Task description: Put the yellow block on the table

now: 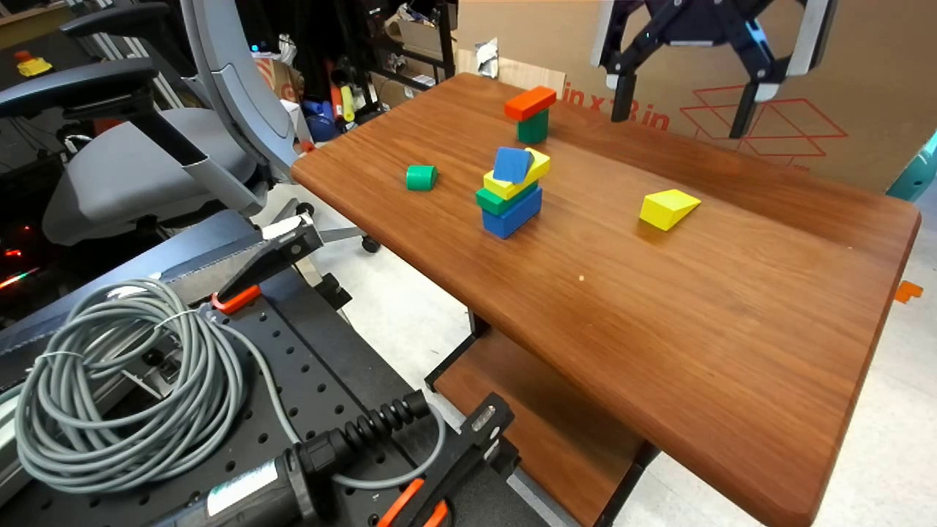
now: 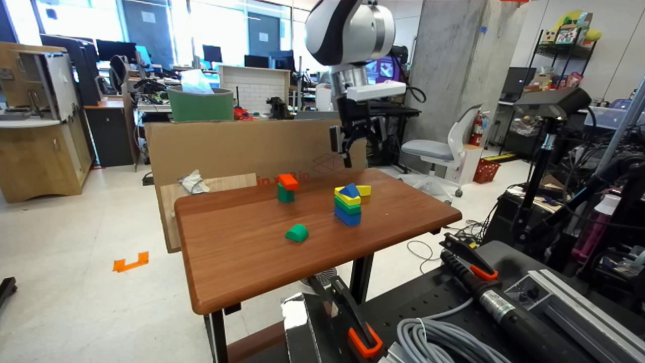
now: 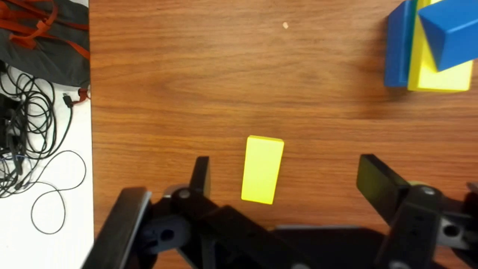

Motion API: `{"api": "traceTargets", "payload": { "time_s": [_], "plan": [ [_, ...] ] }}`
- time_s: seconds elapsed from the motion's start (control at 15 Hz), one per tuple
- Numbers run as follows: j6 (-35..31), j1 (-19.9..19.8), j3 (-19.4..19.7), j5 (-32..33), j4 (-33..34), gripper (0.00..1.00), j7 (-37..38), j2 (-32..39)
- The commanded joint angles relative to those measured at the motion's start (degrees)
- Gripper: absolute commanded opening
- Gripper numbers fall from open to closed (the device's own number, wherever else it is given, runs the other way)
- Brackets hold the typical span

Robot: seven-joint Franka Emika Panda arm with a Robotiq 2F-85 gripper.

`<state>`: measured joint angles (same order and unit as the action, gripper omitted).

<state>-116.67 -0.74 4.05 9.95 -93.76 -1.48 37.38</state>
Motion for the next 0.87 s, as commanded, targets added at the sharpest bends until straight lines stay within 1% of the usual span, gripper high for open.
{"api": "traceTargets", "payload": {
  "time_s": [0.0, 0.27, 0.33, 0.4, 0.47, 0.53, 0.6, 0.8],
  "plan": [
    [-6.3, 0.0, -1.2, 0.2, -13.8, 1.00, -1.0, -13.2],
    [-12.8, 0.4, -2.1, -0.3, -24.9, 1.00, 0.7, -24.9],
    [-14.2, 0.1, -2.5, -1.7, -27.9, 1.00, 0.9, -28.1],
    [-13.9, -0.1, -2.7, -3.2, -30.8, 1.00, 1.5, -31.3],
    [-11.0, 0.1, -2.3, -1.2, -22.4, 1.00, 0.6, -23.4],
    [-10.9, 0.1, -2.4, -1.3, -24.1, 1.00, 0.7, -25.5],
    [-10.9, 0.1, -2.4, -1.3, -24.4, 1.00, 0.7, -26.0],
    [-11.0, 0.1, -2.3, -1.3, -23.7, 1.00, 0.7, -24.5]
  ]
}}
